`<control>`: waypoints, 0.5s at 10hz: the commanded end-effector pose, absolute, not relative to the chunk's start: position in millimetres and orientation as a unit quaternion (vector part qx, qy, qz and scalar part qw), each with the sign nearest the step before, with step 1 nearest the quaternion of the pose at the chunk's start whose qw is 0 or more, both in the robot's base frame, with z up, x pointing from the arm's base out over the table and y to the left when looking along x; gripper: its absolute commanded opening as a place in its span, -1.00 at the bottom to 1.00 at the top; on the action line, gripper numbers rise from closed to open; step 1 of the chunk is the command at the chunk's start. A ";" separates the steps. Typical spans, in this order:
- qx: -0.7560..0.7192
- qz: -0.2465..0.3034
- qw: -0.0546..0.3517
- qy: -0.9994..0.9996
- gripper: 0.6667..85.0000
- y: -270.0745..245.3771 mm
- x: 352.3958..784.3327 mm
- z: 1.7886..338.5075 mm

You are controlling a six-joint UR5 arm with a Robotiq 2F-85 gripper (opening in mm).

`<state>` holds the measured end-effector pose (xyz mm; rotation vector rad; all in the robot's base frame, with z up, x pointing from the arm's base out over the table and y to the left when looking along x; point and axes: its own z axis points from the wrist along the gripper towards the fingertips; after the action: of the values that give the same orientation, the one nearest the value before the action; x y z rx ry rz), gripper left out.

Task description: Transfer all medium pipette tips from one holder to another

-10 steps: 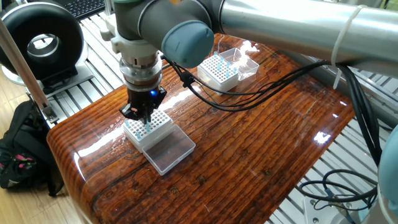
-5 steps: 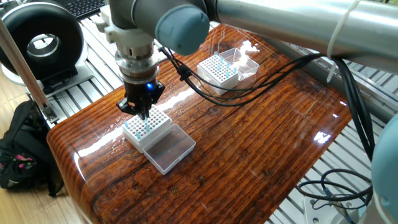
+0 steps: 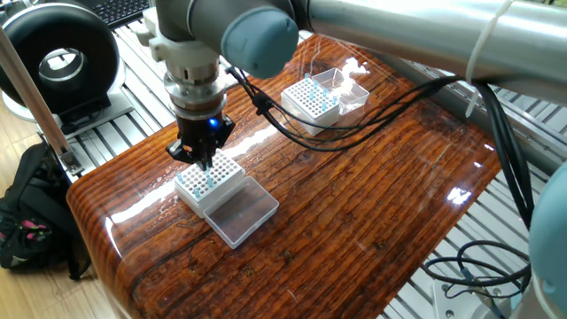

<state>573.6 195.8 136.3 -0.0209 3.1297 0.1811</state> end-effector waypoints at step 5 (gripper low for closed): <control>-0.097 0.012 0.023 0.995 -0.86 111.6 597.6 177.3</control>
<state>585.7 147.5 161.3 -0.1793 3.1141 0.0825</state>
